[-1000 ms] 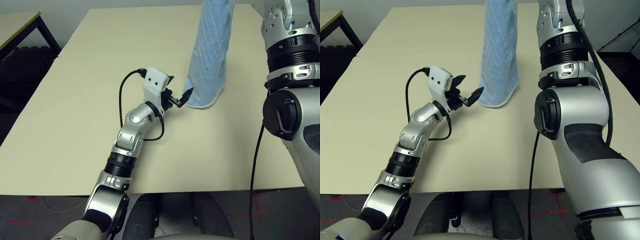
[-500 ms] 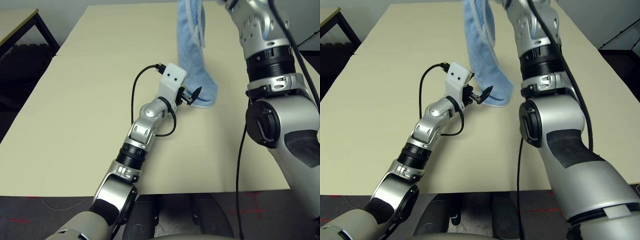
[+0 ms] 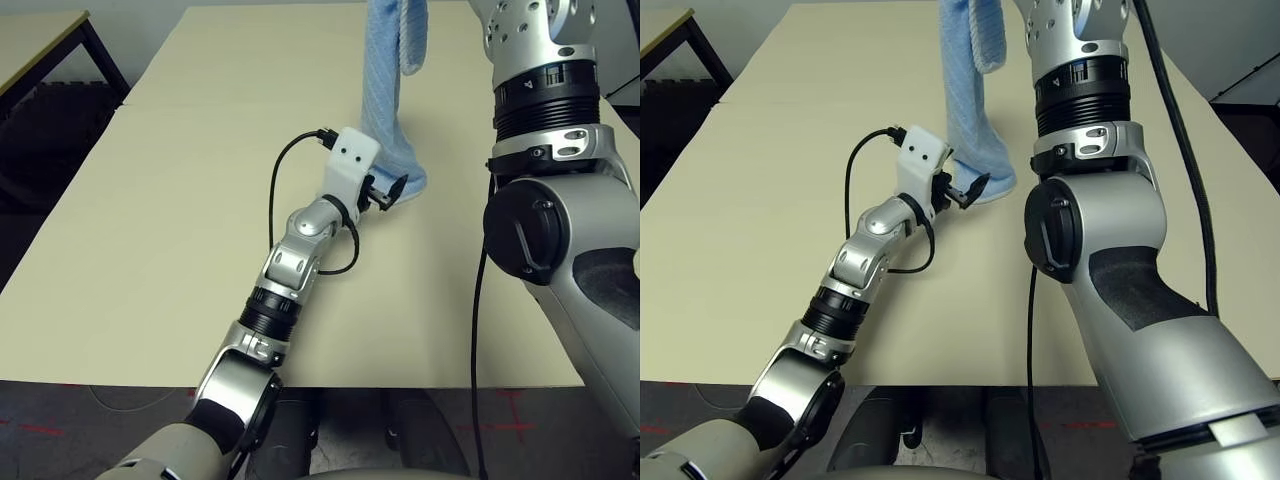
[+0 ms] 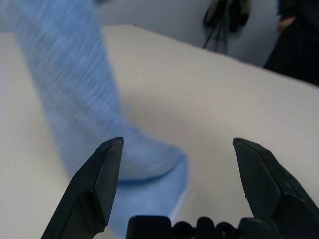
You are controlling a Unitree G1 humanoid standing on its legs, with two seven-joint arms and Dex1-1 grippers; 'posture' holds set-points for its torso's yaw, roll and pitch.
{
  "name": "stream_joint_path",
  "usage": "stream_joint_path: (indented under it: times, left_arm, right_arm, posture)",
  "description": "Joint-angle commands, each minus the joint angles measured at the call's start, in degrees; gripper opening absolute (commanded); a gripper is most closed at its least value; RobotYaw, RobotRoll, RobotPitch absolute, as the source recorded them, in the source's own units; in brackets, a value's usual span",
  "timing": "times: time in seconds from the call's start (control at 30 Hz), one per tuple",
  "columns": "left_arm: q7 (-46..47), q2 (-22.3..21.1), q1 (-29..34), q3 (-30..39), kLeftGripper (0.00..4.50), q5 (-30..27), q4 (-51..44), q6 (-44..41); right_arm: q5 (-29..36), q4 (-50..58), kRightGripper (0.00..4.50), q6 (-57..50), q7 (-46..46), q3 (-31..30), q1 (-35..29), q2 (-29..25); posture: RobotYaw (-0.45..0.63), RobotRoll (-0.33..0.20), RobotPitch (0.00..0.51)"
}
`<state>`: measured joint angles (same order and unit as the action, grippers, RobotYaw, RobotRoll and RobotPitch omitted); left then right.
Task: Fold the towel and set it aside.
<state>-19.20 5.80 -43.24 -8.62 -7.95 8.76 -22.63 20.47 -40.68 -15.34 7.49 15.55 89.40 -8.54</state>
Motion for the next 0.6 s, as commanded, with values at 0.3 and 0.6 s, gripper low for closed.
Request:
stream_joint_path:
  times: [0.3,0.6]
  left_arm:
    - [4.63,-1.33,-2.95,-0.31,4.50,3.76,10.60,-3.66]
    - [9.11,-1.54,-2.92,1.82,4.50,4.54,11.55,-6.34]
  right_arm:
    - [0.80,6.64,0.05,-2.36,-0.21,-0.28,-1.05,-0.29]
    - [1.39,9.58,0.05,-3.64,-0.68,0.04,-0.73,-0.74]
  posture:
    - [0.05,0.000,0.197]
    - [0.05,0.000,0.196]
